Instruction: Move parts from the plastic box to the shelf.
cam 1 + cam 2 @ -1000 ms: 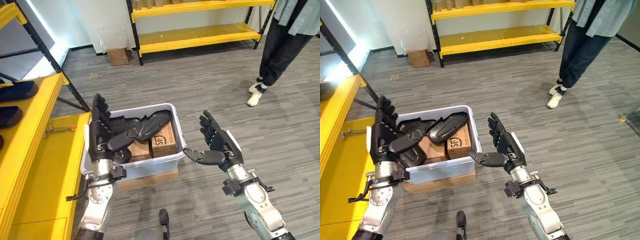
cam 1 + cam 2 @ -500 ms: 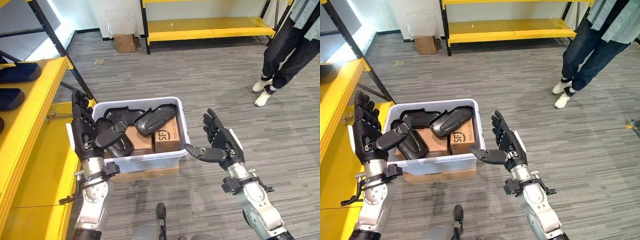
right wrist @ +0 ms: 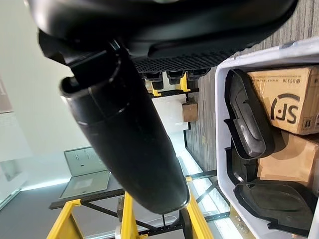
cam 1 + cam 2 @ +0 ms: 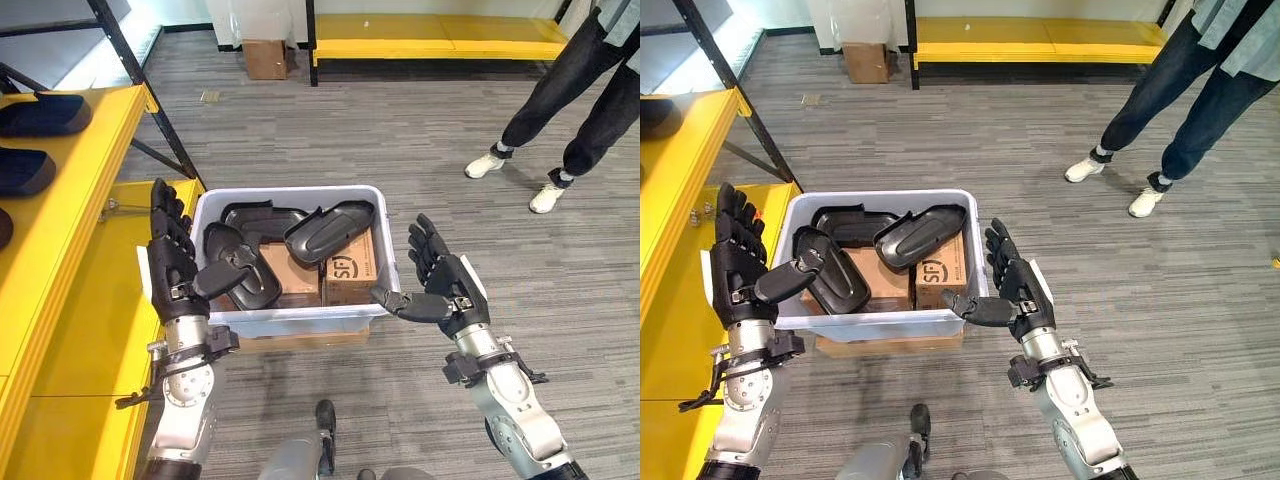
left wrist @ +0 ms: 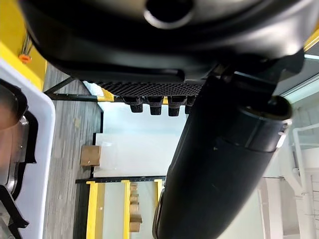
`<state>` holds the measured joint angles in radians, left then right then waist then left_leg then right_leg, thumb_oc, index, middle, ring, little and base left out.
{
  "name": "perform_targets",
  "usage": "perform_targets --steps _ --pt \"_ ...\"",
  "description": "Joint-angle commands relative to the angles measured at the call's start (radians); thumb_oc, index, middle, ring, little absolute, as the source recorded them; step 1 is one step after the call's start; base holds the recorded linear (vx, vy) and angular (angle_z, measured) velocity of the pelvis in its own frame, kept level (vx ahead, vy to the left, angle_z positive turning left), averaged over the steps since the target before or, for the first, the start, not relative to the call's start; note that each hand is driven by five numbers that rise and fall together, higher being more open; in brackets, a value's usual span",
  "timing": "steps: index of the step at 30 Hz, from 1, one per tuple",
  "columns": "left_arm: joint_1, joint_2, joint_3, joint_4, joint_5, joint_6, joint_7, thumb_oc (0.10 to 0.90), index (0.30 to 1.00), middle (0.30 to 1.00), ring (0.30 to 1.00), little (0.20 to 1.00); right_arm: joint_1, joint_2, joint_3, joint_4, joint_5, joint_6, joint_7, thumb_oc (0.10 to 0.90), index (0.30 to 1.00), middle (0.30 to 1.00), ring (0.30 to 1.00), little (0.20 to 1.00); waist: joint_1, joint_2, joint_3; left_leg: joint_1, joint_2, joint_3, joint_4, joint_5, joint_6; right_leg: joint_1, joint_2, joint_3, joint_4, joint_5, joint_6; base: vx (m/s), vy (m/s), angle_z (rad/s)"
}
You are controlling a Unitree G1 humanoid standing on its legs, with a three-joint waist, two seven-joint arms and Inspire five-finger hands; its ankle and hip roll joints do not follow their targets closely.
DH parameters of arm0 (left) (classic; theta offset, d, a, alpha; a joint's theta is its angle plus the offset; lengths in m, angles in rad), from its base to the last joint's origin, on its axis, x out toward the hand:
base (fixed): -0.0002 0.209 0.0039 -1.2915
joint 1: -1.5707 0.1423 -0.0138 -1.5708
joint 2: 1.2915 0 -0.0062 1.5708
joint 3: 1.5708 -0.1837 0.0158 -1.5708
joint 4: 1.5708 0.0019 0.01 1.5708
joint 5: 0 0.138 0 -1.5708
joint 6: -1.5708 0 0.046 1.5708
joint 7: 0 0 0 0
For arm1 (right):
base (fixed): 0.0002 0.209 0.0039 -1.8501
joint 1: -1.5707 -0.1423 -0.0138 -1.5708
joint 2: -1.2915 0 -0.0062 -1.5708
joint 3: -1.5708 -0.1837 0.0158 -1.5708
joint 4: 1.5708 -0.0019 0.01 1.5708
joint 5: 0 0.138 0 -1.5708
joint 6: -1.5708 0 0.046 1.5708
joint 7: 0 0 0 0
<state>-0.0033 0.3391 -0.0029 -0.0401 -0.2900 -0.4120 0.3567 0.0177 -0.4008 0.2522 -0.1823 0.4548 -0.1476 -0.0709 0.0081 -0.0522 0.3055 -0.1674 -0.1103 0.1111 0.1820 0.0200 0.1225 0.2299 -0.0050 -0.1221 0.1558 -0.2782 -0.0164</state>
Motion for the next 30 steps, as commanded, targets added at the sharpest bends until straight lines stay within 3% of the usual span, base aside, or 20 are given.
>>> perform_targets --steps 1,5,7,10,13,15,17,19,24,30 --pt "-0.064 0.064 0.028 -0.112 0.029 -0.063 -0.052 0.900 1.000 1.000 1.000 1.000 -0.079 0.040 -0.055 -0.074 -0.034 -0.143 0.001 0.900 1.000 1.000 1.000 1.000 0.028 -0.005 -0.110 0.020 0.103 0.003 -0.056 -0.048 -0.100 -0.075 -0.056 -0.010 0.124 0.071 0.079 0.24 0.220 0.21" --pt "-0.072 0.064 0.028 -0.113 0.019 -0.051 -0.082 0.900 1.000 1.000 1.000 1.000 -0.077 0.050 -0.060 -0.078 -0.047 -0.141 -0.002 0.900 1.000 1.000 1.000 1.000 0.025 -0.024 -0.133 0.039 0.070 0.019 -0.087 -0.061 -0.063 -0.094 -0.058 0.004 0.246 0.171 0.124 0.15 0.188 -0.02" --pt "-0.074 0.064 0.034 -0.111 0.017 -0.044 -0.099 0.900 1.000 1.000 1.000 1.000 -0.074 0.056 -0.059 -0.071 -0.042 -0.144 0.001 0.900 1.000 1.000 1.000 1.000 0.029 -0.029 -0.145 0.055 0.051 0.036 -0.106 -0.077 -0.033 -0.139 -0.062 -0.011 0.430 0.274 0.179 0.14 0.219 -0.07" --pt "-0.059 0.064 0.040 -0.118 0.029 -0.045 -0.082 0.900 1.000 1.000 1.000 1.000 -0.074 0.064 -0.043 -0.056 -0.040 -0.151 0.024 0.900 1.000 1.000 1.000 1.000 0.028 -0.015 -0.139 0.087 0.053 0.042 -0.114 -0.094 -0.016 -0.236 -0.088 -0.047 0.559 0.280 0.176 0.12 0.149 -0.23" --pt "-0.057 0.067 0.034 -0.115 0.044 -0.045 -0.051 0.900 1.000 1.000 1.000 1.000 -0.081 0.060 -0.030 -0.040 -0.032 -0.163 0.047 0.900 1.000 1.000 1.000 1.000 0.004 -0.003 -0.124 0.155 0.060 0.033 -0.147 -0.099 -0.027 -0.313 -0.084 -0.067 0.428 0.205 0.149 0.09 0.002 -0.25" --pt "-0.059 0.077 0.030 -0.108 0.045 -0.048 -0.032 0.900 1.000 1.000 1.000 1.000 -0.078 0.050 -0.045 -0.045 -0.009 -0.171 0.074 0.900 1.000 1.000 1.000 1.000 -0.021 0.005 -0.110 0.215 0.076 0.017 -0.187 -0.106 -0.042 -0.367 -0.094 -0.080 0.232 0.247 0.145 0.10 -0.099 -0.18" --pt "-0.056 0.080 0.028 -0.106 0.043 -0.053 -0.028 0.900 1.000 1.000 1.000 1.000 -0.071 0.047 -0.056 -0.053 0.005 -0.171 0.088 0.900 1.000 1.000 1.000 1.000 -0.040 0.005 -0.100 0.256 0.081 0.000 -0.215 -0.117 -0.049 -0.382 -0.099 -0.055 0.125 0.281 0.149 0.10 -0.084 -0.08" --pt "-0.051 0.079 0.016 -0.111 0.048 -0.054 -0.024 0.900 1.000 1.000 1.000 1.000 -0.069 0.048 -0.065 -0.072 0.004 -0.153 0.089 0.900 1.000 1.000 1.000 1.000 -0.057 0.007 -0.096 0.288 0.083 -0.018 -0.237 -0.125 -0.056 -0.398 -0.107 -0.015 0.086 0.329 0.162 0.09 -0.058 0.04" --pt "-0.039 0.063 -0.009 -0.129 0.056 -0.040 -0.004 0.900 1.000 1.000 1.000 1.000 -0.076 0.043 -0.060 -0.101 -0.006 -0.103 0.069 0.900 1.000 1.000 1.000 1.000 -0.058 0.016 -0.121 0.307 0.095 -0.030 -0.266 -0.110 -0.082 -0.313 -0.098 0.004 -0.052 0.300 0.150 0.08 -0.043 0.37" --pt "-0.023 0.062 -0.009 -0.145 0.045 -0.017 -0.008 0.900 1.000 1.000 1.000 1.000 -0.083 0.033 -0.040 -0.114 -0.006 -0.083 0.045 0.900 1.000 1.000 1.000 1.000 -0.054 0.014 -0.135 0.322 0.102 -0.010 -0.269 -0.120 -0.090 -0.270 -0.111 -0.013 -0.094 0.305 0.153 0.06 -0.045 -0.06"
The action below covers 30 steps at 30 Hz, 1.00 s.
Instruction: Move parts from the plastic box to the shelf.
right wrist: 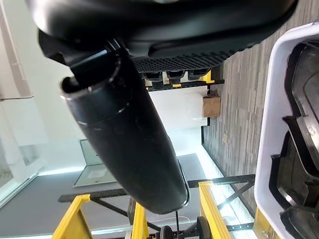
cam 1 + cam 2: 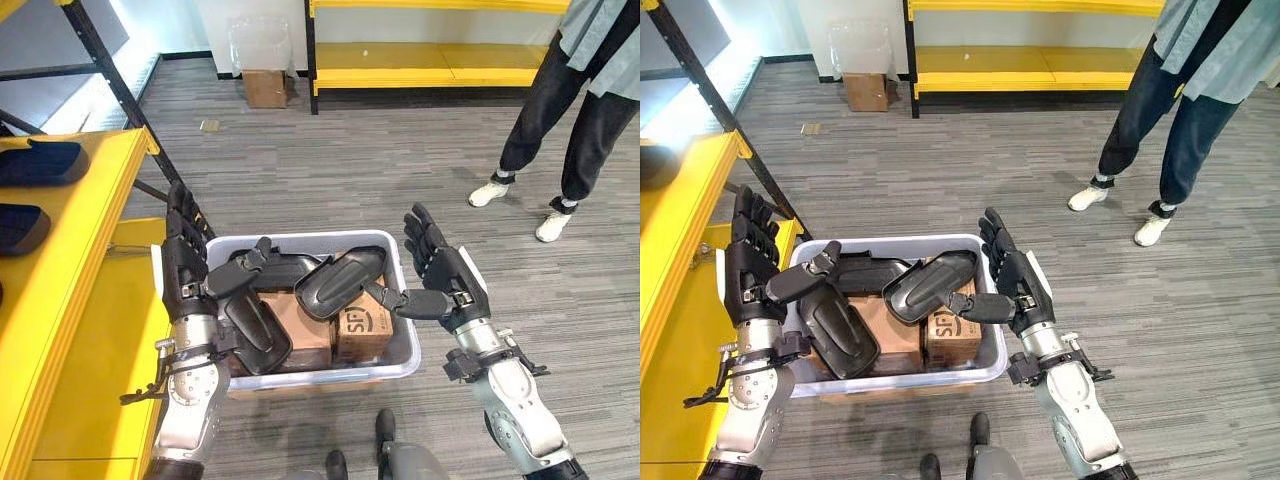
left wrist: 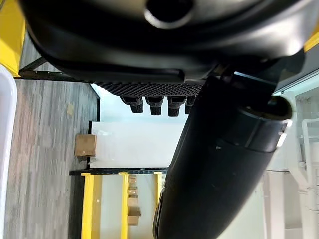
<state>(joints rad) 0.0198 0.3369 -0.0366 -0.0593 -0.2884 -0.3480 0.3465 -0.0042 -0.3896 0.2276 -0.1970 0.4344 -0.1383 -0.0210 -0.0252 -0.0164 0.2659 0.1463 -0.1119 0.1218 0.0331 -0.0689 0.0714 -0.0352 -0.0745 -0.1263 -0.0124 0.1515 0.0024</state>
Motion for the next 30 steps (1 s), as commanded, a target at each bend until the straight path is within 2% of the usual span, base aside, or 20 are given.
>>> perform_targets --steps 1,10,21,24,25,28,30 --pt "-0.045 0.064 0.025 -0.128 0.044 -0.078 0.002 0.900 1.000 1.000 1.000 1.000 -0.062 0.021 -0.015 -0.103 0.015 -0.089 -0.005 0.900 1.000 1.000 1.000 1.000 -0.021 -0.021 -0.095 0.010 0.104 -0.019 -0.120 -0.032 -0.039 -0.003 -0.043 -0.008 0.073 -0.124 0.135 0.05 -0.033 -0.13" --pt "-0.030 0.071 0.031 -0.133 0.041 -0.064 0.003 0.900 1.000 1.000 1.000 1.000 -0.054 0.022 -0.006 -0.113 0.023 -0.069 -0.011 0.900 1.000 1.000 1.000 1.000 -0.023 -0.019 -0.100 0.025 0.112 -0.008 -0.120 -0.035 -0.036 0.009 -0.043 -0.017 0.085 -0.132 0.134 0.06 -0.023 -0.04" --pt "-0.031 0.084 0.024 -0.143 0.021 -0.048 -0.035 0.900 1.000 1.000 1.000 1.000 -0.051 0.021 0.002 -0.118 0.027 -0.079 -0.036 0.900 1.000 1.000 1.000 1.000 -0.020 -0.015 -0.093 0.019 0.108 -0.024 -0.120 -0.027 -0.027 0.009 -0.023 0.000 0.121 -0.161 0.126 0.02 -0.049 0.01" --pt "-0.040 0.090 0.008 -0.148 0.006 -0.032 -0.059 0.900 1.000 1.000 1.000 1.000 -0.053 0.022 0.003 -0.124 0.028 -0.086 -0.056 0.900 1.000 1.000 1.000 1.000 -0.023 -0.010 -0.085 0.009 0.108 -0.044 -0.113 -0.019 -0.023 0.014 0.007 0.025 0.153 -0.193 0.110 -0.04 -0.212 0.09" --pt "-0.046 0.091 -0.005 -0.149 0.013 -0.034 -0.070 0.900 1.000 1.000 1.000 1.000 -0.054 0.016 0.004 -0.124 0.029 -0.095 -0.068 0.900 1.000 1.000 1.000 1.000 -0.027 -0.006 -0.078 -0.004 0.106 -0.068 -0.101 -0.014 -0.021 0.014 0.035 0.056 0.180 -0.220 0.092 -0.09 -0.238 0.18" --pt "-0.058 0.091 -0.018 -0.145 0.009 -0.039 -0.070 0.900 1.000 1.000 1.000 1.000 -0.057 0.009 0.003 -0.118 0.033 -0.092 -0.065 0.900 1.000 1.000 1.000 1.000 -0.030 -0.001 -0.067 -0.028 0.100 -0.103 -0.066 -0.012 -0.023 0.023 0.056 0.073 0.195 -0.243 0.065 -0.11 -0.260 0.31" --pt "-0.071 0.082 -0.023 -0.138 0.011 -0.063 -0.078 0.900 1.000 1.000 1.000 1.000 -0.059 -0.003 -0.003 -0.112 0.029 -0.087 -0.075 0.900 1.000 1.000 1.000 1.000 -0.043 0.010 -0.054 -0.044 0.108 -0.081 -0.023 -0.011 -0.038 0.029 0.060 0.067 0.208 -0.261 0.047 -0.16 -0.220 0.40"
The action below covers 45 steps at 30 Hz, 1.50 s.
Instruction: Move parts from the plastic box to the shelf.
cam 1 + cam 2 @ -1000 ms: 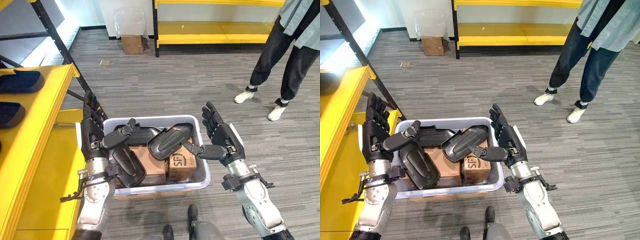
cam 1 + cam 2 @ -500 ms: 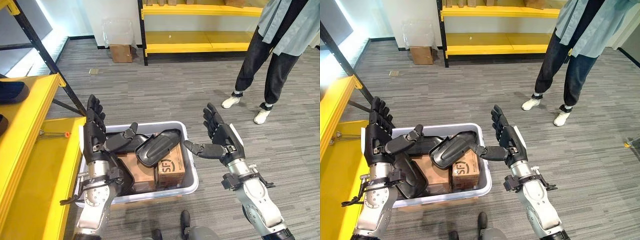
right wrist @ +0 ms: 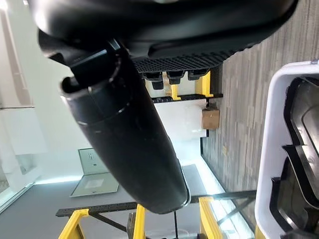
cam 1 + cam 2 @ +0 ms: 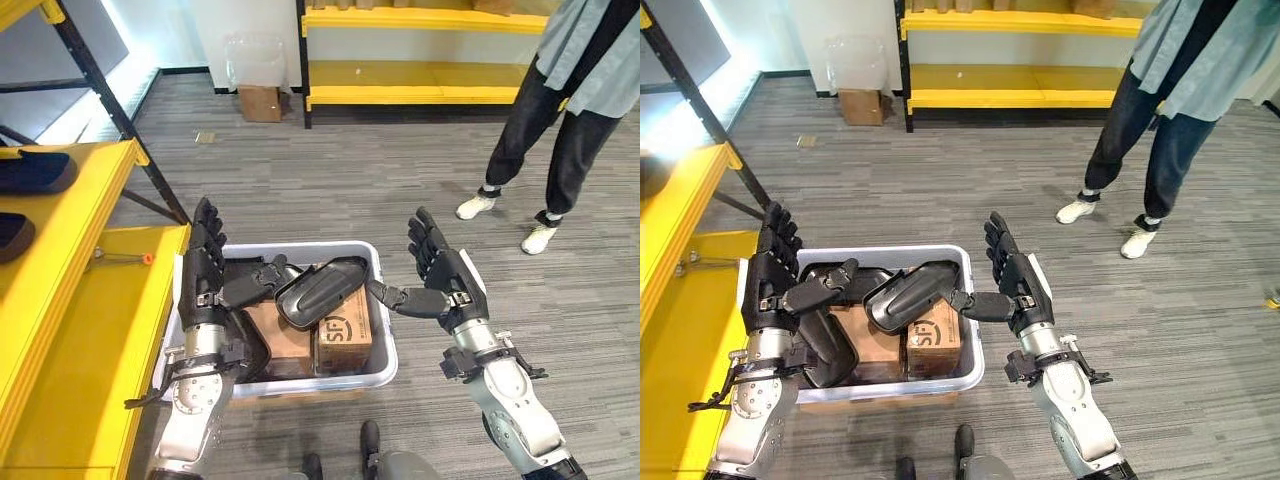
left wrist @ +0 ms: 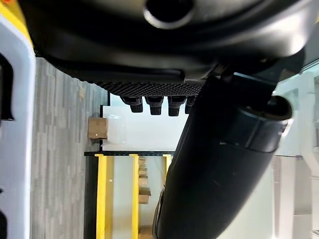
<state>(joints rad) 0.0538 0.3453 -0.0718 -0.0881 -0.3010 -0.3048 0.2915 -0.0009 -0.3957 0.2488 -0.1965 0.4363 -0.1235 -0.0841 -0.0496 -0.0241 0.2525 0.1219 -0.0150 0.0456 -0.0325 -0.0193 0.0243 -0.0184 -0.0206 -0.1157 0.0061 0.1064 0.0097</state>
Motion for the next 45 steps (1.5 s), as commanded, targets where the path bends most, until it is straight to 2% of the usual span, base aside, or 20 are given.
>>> perform_targets --steps 1,3,4,6,7,8,11,12,13,14,16,20,24,32,45 --pt "-0.116 0.070 0.007 -0.106 0.010 -0.115 -0.019 0.900 1.000 1.000 1.000 1.000 -0.064 -0.005 -0.031 -0.105 0.017 -0.103 -0.017 0.900 1.000 1.000 1.000 1.000 -0.029 0.020 -0.032 -0.030 0.012 0.024 0.086 -0.068 0.002 0.016 0.000 0.047 0.197 -0.218 0.033 -0.10 -0.047 0.35" --pt "-0.129 0.064 0.002 -0.097 0.002 -0.124 -0.017 0.900 1.000 1.000 1.000 1.000 -0.067 -0.011 -0.037 -0.098 0.011 -0.103 -0.019 0.900 1.000 1.000 1.000 1.000 -0.039 0.021 -0.026 -0.037 0.022 0.059 0.125 -0.076 -0.005 0.020 -0.010 0.036 0.205 -0.221 0.028 -0.08 -0.010 0.38" --pt "-0.144 0.056 -0.002 -0.088 0.029 -0.144 0.013 0.900 1.000 1.000 1.000 1.000 -0.070 -0.016 -0.041 -0.095 -0.001 -0.092 -0.025 0.900 1.000 1.000 1.000 1.000 -0.048 0.020 -0.020 -0.043 0.046 0.088 0.158 -0.081 -0.015 0.025 -0.020 0.024 0.215 -0.225 0.023 -0.08 0.016 0.34" --pt "-0.159 0.047 0.000 -0.083 0.047 -0.160 0.065 0.900 1.000 1.000 1.000 1.000 -0.069 -0.023 -0.044 -0.081 0.002 -0.080 -0.027 0.900 1.000 1.000 1.000 1.000 -0.059 0.016 -0.019 -0.058 0.095 0.097 0.190 -0.069 -0.039 0.035 -0.031 0.023 0.224 -0.231 0.014 -0.01 0.081 0.31" --pt "-0.157 0.042 0.014 -0.075 0.046 -0.159 0.085 0.900 1.000 1.000 1.000 1.000 -0.064 -0.029 -0.048 -0.066 0.006 -0.073 -0.016 0.900 1.000 1.000 1.000 1.000 -0.064 0.020 -0.022 -0.063 0.150 0.077 0.181 -0.013 -0.069 0.041 -0.033 0.035 0.230 -0.243 0.011 0.03 0.124 0.63" --pt "-0.157 0.042 0.018 -0.072 0.048 -0.159 0.091 0.900 1.000 1.000 1.000 1.000 -0.063 -0.032 -0.048 -0.062 0.007 -0.071 -0.011 0.900 1.000 1.000 1.000 1.000 -0.066 0.022 -0.024 -0.062 0.164 0.071 0.174 0.002 -0.076 0.042 -0.034 0.038 0.231 -0.247 0.011 0.06 0.186 0.68" --pt "-0.136 0.045 0.049 -0.062 0.049 -0.167 0.113 0.900 1.000 1.000 1.000 1.000 -0.054 -0.060 -0.058 -0.059 0.026 -0.057 0.031 0.900 1.000 1.000 1.000 1.000 -0.085 0.038 -0.034 -0.055 0.281 0.037 0.090 0.129 -0.120 0.033 -0.056 0.064 0.263 -0.286 0.007 0.07 0.398 -0.14" --pt "-0.133 0.044 0.049 -0.047 0.038 -0.189 0.113 0.900 1.000 1.000 1.000 1.000 -0.038 -0.082 -0.087 -0.071 0.023 -0.067 0.057 0.900 1.000 1.000 1.000 1.000 -0.103 0.053 -0.035 -0.041 0.297 0.075 0.047 0.111 -0.126 0.009 -0.080 0.052 0.315 -0.315 0.012 0.03 0.479 -0.31" --pt "-0.133 0.043 0.049 -0.045 0.037 -0.191 0.111 0.900 1.000 1.000 1.000 1.000 -0.035 -0.084 -0.089 -0.073 0.021 -0.067 0.057 0.900 1.000 1.000 1.000 1.000 -0.104 0.053 -0.035 -0.040 0.298 0.079 0.044 0.112 -0.127 0.005 -0.082 0.051 0.321 -0.317 0.013 0.00 0.377 -0.37" --pt "-0.134 0.043 0.047 -0.042 0.031 -0.194 0.105 0.900 1.000 1.000 1.000 1.000 -0.023 -0.094 -0.101 -0.078 -0.033 -0.090 0.043 0.900 1.000 1.000 1.000 1.000 -0.112 0.060 -0.035 -0.042 0.305 0.101 0.039 0.117 -0.132 -0.004 -0.091 0.041 0.339 -0.326 0.012 0.02 0.277 -0.13" --pt "-0.154 0.037 0.025 -0.022 0.018 -0.186 0.096 0.900 1.000 1.000 1.000 1.000 -0.013 -0.099 -0.105 -0.082 -0.005 -0.082 0.052 0.900 1.000 1.000 1.000 1.000 -0.125 0.067 -0.034 -0.046 0.302 0.140 0.049 0.110 -0.138 0.000 -0.106 0.017 0.344 -0.325 0.016 0.03 0.276 0.06" --pt "-0.174 0.037 0.010 -0.010 0.027 -0.183 0.082 0.900 1.000 1.000 1.000 1.000 -0.015 -0.086 -0.097 -0.057 -0.038 -0.105 0.061 0.900 1.000 1.000 1.000 1.000 -0.119 0.067 -0.039 -0.026 0.269 0.138 0.034 0.075 -0.142 0.024 -0.127 0.010 0.299 -0.294 0.040 0.07 0.136 0.50" --pt "-0.175 0.032 0.007 -0.038 0.013 -0.159 0.048 0.900 1.000 1.000 1.000 1.000 -0.043 -0.053 -0.086 -0.051 -0.048 -0.085 0.005 0.900 1.000 1.000 1.000 1.000 -0.090 0.057 -0.043 -0.021 0.243 0.112 0.043 0.041 -0.140 0.052 -0.121 0.003 0.251 -0.278 0.046 0.10 0.008 0.31" --pt "-0.172 0.034 0.000 -0.060 0.022 -0.132 0.032 0.900 1.000 1.000 1.000 1.000 -0.043 -0.040 -0.085 -0.066 -0.048 -0.062 -0.017 0.900 1.000 1.000 1.000 1.000 -0.079 0.043 -0.043 -0.021 0.241 0.108 0.046 0.033 -0.138 0.073 -0.118 0.006 0.214 -0.261 0.054 0.04 -0.026 -0.03" --pt "-0.178 0.044 -0.008 -0.064 0.010 -0.098 -0.010 0.900 1.000 1.000 1.000 1.000 -0.048 -0.023 -0.091 -0.054 -0.066 -0.078 -0.061 0.900 1.000 1.000 1.000 1.000 -0.080 0.042 -0.055 -0.006 0.245 0.142 0.015 0.036 -0.141 0.098 -0.133 0.011 0.126 -0.211 0.076 -0.01 0.001 -0.04"
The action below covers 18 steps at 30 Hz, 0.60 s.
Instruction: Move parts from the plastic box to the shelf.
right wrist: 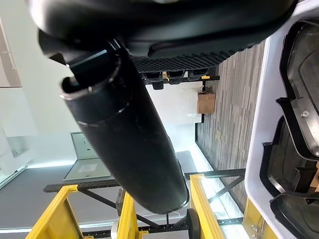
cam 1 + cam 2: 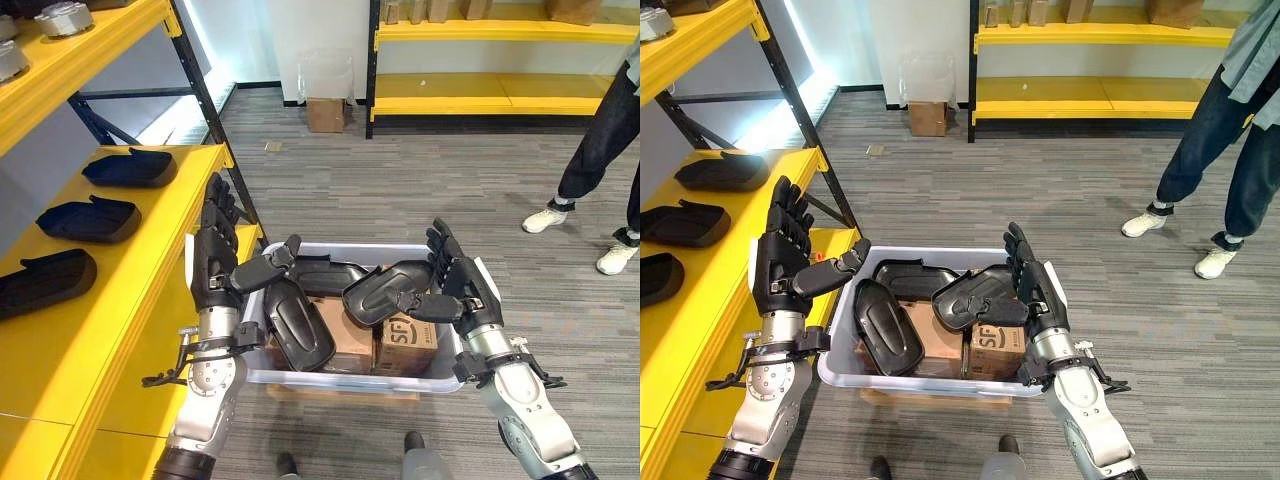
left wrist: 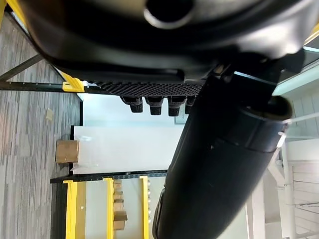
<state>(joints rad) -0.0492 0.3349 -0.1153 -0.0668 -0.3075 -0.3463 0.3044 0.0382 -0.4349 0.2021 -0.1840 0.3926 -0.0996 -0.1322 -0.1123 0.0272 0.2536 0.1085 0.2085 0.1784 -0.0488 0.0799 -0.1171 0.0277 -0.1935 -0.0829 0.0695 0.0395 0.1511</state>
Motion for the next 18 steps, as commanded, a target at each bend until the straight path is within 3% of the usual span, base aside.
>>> perform_targets --steps 1,18 --pt "-0.070 0.057 0.038 -0.082 0.007 -0.048 -0.034 0.900 1.000 1.000 1.000 1.000 -0.085 0.019 -0.053 -0.066 -0.014 -0.100 -0.020 0.900 1.000 1.000 1.000 1.000 -0.018 -0.011 -0.062 0.011 0.021 0.018 0.027 -0.065 0.001 0.056 0.037 -0.022 0.048 -0.136 -0.061 -0.02 0.011 -0.12" --pt "-0.066 0.059 0.029 -0.083 0.007 -0.039 -0.051 0.900 1.000 1.000 1.000 1.000 -0.077 0.039 -0.058 -0.071 0.016 -0.114 -0.063 0.900 1.000 1.000 1.000 1.000 -0.013 -0.018 -0.079 0.017 0.023 0.029 0.014 -0.067 0.003 0.077 0.034 -0.014 -0.012 -0.106 -0.054 -0.01 -0.003 -0.04"
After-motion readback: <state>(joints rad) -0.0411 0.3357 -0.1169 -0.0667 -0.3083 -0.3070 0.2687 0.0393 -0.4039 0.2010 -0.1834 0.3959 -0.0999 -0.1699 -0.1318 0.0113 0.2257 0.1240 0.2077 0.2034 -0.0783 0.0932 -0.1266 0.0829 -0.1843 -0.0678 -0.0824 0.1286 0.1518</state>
